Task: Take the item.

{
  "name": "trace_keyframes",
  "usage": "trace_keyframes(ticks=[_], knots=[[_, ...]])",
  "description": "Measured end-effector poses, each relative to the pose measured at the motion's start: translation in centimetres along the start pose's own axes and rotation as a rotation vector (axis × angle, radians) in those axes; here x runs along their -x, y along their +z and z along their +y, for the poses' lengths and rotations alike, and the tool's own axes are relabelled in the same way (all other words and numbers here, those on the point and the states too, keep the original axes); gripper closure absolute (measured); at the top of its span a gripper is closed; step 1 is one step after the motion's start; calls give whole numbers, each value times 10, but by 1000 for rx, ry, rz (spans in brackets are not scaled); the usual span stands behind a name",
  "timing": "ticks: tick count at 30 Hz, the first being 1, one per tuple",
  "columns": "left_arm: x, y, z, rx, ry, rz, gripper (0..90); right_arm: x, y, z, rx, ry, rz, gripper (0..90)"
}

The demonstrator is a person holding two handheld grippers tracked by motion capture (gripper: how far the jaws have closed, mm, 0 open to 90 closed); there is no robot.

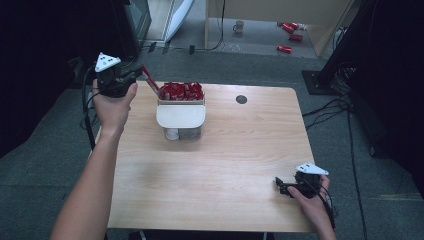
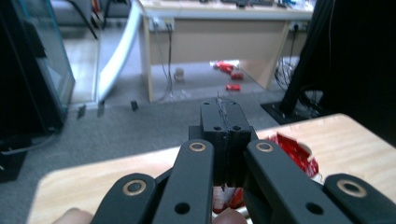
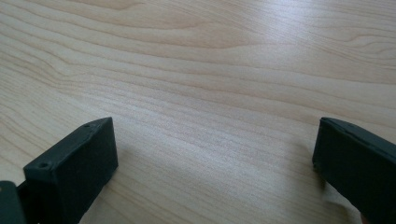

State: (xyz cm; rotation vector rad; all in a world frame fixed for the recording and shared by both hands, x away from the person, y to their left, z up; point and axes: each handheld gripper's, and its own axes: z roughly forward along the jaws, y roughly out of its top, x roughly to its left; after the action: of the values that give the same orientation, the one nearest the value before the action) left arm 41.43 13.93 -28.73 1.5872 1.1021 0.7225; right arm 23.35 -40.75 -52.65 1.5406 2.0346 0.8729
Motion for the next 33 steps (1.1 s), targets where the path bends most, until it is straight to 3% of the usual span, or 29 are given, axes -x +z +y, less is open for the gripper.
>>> trace_keyframes(ticks=[6,11,14,16,21,28,29,33], knots=[[-10,-12,2,14,1,22,900,0,0,0,0,0,-1,0],[-23,-14,-11,-8,-12,52,900,0,0,0,0,0,0,0],[-31,-10,-26,-30,-26,64,900,0,0,0,0,0,0,0],[-37,-5,-43,-49,-28,79,900,0,0,0,0,-1,0,0],[-41,1,-75,-61,-45,56,900,0,0,0,0,-1,0,0],[-36,-1,-114,-81,-37,26,900,0,0,0,1,1,0,0],[-36,-1,-114,-81,-37,26,900,0,0,0,1,1,0,0],[-30,-14,-140,-97,-20,5,900,0,0,0,1,1,0,0]])
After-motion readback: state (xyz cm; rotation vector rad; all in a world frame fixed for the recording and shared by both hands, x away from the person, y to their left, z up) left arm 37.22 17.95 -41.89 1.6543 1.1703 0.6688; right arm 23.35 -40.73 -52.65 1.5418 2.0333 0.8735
